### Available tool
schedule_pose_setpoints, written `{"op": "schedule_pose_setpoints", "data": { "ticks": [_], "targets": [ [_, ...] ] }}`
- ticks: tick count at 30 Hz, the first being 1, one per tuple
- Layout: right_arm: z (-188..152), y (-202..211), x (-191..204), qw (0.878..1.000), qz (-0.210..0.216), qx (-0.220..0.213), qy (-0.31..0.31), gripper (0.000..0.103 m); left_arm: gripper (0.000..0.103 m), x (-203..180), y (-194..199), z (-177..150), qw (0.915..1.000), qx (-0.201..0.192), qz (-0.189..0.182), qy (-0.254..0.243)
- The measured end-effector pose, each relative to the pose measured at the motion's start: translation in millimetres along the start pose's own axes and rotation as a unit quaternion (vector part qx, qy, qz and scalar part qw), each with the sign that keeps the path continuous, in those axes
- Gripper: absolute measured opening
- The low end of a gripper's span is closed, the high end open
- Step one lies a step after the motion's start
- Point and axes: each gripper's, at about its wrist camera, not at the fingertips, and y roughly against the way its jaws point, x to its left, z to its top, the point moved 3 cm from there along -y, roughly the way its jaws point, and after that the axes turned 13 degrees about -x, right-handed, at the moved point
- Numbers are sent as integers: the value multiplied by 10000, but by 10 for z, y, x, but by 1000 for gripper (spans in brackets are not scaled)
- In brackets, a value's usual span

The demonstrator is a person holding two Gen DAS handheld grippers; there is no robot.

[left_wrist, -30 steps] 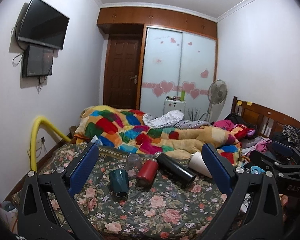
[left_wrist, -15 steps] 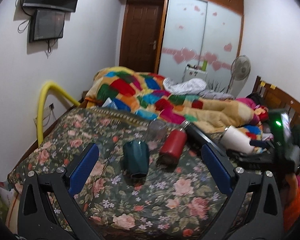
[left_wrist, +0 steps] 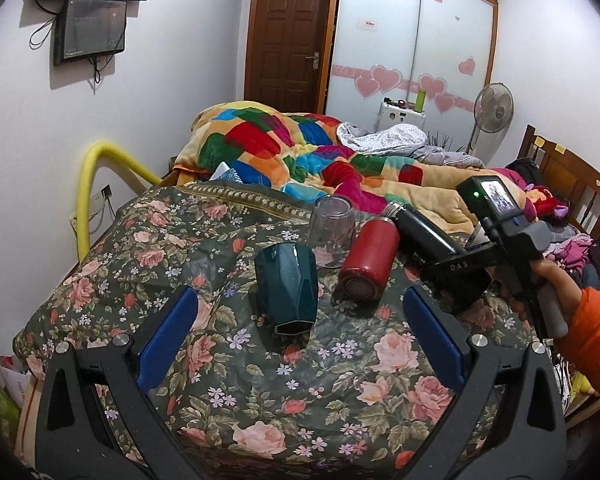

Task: Flip cup upright
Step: 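Lower the right gripper onto the lying black thermos and close around it, then lift the black thermos with the right gripper and carry it toward the left gripper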

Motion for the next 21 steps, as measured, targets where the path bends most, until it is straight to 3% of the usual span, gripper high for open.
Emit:
{"op": "schedule_pose_setpoints", "data": {
  "ticks": [8,15,21],
  "targets": [
    [120,-226,-83,9996,-65,265,55,66,103,46,22,5,10000,-12,62,29],
    [129,-242,-118,9995,57,306,-94,64,103,25,152,91,9998,-167,59,17],
    [37,-13,-138,9990,134,198,-389,64,103,-30,324,187,9994,-331,-18,-33]
  ]
}}
